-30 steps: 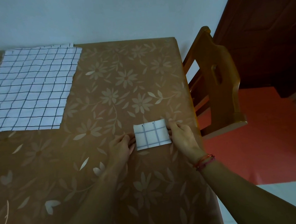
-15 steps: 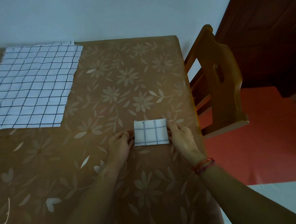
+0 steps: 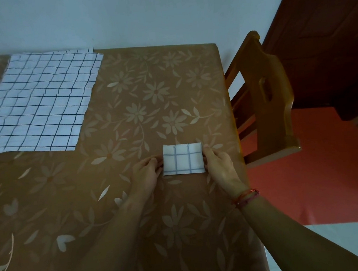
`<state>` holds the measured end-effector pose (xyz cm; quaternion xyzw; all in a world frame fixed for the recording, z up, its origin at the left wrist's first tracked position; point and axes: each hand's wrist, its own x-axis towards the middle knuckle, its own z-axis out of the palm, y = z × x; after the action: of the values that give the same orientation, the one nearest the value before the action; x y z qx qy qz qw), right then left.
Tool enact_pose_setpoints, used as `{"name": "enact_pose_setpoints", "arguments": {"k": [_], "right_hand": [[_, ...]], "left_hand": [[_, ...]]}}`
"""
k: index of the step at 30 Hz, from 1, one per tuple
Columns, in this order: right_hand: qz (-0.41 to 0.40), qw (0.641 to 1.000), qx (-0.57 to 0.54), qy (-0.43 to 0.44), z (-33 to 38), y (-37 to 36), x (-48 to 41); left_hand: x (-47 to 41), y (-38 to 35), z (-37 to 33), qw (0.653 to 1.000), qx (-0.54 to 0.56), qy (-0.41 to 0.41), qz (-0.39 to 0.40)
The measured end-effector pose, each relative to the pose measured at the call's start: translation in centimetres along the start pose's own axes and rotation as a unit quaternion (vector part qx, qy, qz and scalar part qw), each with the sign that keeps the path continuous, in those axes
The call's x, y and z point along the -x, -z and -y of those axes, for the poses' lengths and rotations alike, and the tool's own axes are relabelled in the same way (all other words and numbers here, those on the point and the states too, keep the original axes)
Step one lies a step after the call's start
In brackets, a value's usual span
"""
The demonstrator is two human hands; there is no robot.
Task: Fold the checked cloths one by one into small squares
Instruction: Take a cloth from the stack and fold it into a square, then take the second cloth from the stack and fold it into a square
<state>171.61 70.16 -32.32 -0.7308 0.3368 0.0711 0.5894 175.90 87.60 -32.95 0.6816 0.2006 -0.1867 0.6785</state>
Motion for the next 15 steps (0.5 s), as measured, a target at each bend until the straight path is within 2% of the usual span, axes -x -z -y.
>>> {"name": "enact_pose_setpoints", "arguments": {"k": [6, 11, 15], "right_hand": [[0.008, 1.000, 0.019, 0.023, 0.1, 0.5, 0.2], [0.024, 0.997, 0.045, 0.057, 1.0, 1.3, 2.0], [0.033, 0.994, 0.053, 0.092, 2.5, 2.0, 4.2]], "left_hand": [[0.6, 1.2, -0.7, 0.999, -0.048, -0.018, 0.011], [2.6, 2.7, -1.9, 0.979, -0.193, -0.072, -0.002], [5.3, 3.5, -3.7, 0.956, -0.258, -0.137, -0.010]]}}
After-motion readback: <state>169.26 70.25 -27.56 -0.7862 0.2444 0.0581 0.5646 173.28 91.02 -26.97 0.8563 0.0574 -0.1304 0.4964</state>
